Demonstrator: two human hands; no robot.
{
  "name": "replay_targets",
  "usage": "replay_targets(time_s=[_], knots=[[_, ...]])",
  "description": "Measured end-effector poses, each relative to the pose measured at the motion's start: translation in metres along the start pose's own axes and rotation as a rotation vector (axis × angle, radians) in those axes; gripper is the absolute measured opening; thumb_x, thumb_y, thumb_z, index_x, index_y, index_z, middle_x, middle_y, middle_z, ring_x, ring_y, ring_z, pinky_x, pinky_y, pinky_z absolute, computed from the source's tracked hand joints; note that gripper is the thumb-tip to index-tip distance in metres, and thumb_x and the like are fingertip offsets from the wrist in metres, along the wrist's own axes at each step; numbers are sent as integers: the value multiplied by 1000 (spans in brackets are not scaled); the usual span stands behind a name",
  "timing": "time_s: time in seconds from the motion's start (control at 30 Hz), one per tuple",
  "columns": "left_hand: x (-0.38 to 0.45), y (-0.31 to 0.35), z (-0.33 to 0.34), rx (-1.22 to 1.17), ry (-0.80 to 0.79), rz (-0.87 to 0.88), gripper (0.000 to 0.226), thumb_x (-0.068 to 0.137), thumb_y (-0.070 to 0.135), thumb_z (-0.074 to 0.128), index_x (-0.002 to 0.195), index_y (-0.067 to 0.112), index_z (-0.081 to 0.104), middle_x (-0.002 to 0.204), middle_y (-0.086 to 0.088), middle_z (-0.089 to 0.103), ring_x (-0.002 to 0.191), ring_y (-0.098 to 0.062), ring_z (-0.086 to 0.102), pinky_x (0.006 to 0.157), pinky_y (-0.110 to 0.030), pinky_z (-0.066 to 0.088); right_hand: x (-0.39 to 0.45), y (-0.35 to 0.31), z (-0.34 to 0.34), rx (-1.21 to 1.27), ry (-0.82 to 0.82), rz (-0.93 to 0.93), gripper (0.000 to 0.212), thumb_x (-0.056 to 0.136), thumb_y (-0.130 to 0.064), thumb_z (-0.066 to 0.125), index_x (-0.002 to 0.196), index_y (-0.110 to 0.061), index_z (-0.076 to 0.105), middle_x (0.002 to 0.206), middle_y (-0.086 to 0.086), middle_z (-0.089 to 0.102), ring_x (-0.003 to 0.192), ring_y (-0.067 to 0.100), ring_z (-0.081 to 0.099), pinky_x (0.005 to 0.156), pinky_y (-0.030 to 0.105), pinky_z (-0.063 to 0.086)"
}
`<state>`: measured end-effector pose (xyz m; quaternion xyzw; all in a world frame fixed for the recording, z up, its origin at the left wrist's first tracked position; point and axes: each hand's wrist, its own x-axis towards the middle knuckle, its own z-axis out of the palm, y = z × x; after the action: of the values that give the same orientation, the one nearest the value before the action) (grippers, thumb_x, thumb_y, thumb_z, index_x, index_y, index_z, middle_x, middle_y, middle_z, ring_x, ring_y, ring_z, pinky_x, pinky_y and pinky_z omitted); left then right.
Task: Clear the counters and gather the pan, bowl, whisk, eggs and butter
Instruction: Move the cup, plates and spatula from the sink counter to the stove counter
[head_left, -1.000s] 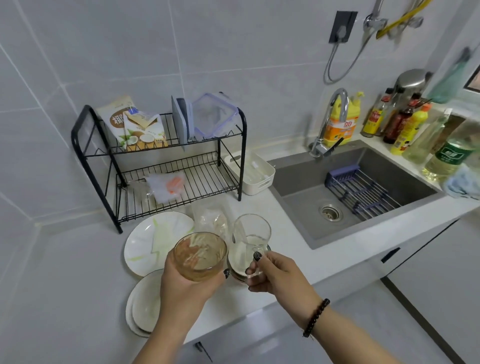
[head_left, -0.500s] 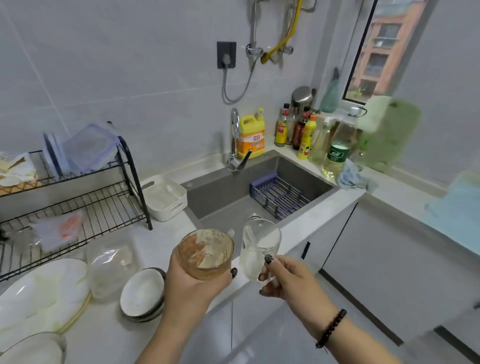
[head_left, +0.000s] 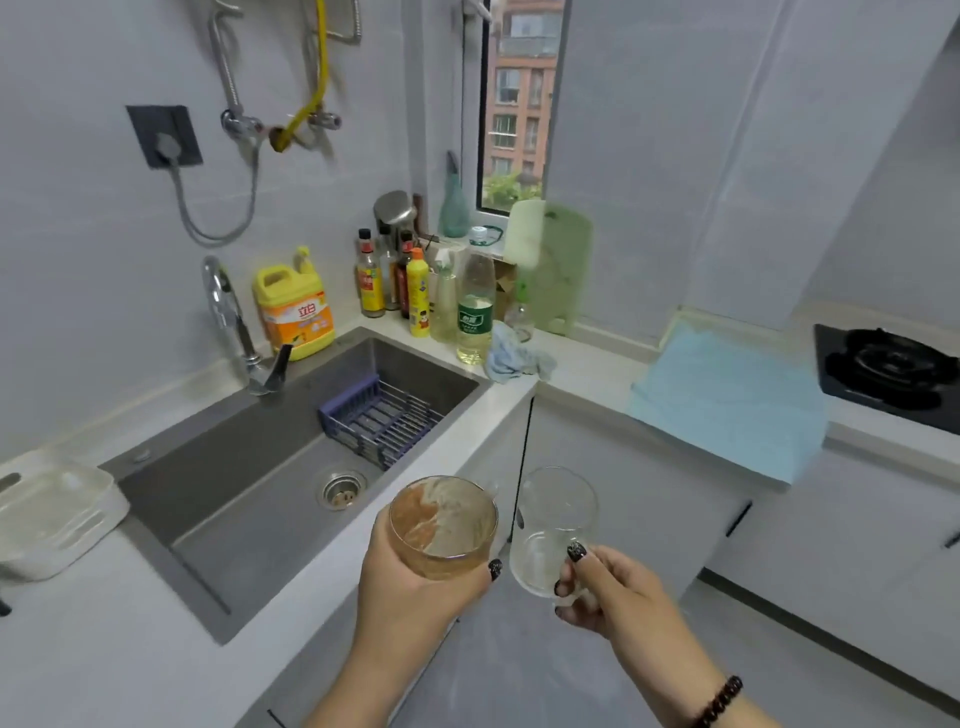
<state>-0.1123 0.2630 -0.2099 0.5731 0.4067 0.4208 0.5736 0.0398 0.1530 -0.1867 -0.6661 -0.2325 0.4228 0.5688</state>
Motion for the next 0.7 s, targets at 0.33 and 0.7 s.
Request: replay_targets(time_s=[0.33,0.7], knots=[[32,-16,129,77,-300,-35,78,40,10,93,106,31,58,101,11,69,86,4,66,65,-7,50,13,14,-104,152,341,32,31,97,-11,49,68,-6,62,61,2,59,51,16,46,72,37,50],[107,-23,299,119,-574,-15,80,37,22,90,110,31,58,102,13,69,90,3,66,73,-14,49,86,3,-219,321,610,48,32,96,-7,48,67,-4,60,59,5,58,47,16,44,71,38,48]])
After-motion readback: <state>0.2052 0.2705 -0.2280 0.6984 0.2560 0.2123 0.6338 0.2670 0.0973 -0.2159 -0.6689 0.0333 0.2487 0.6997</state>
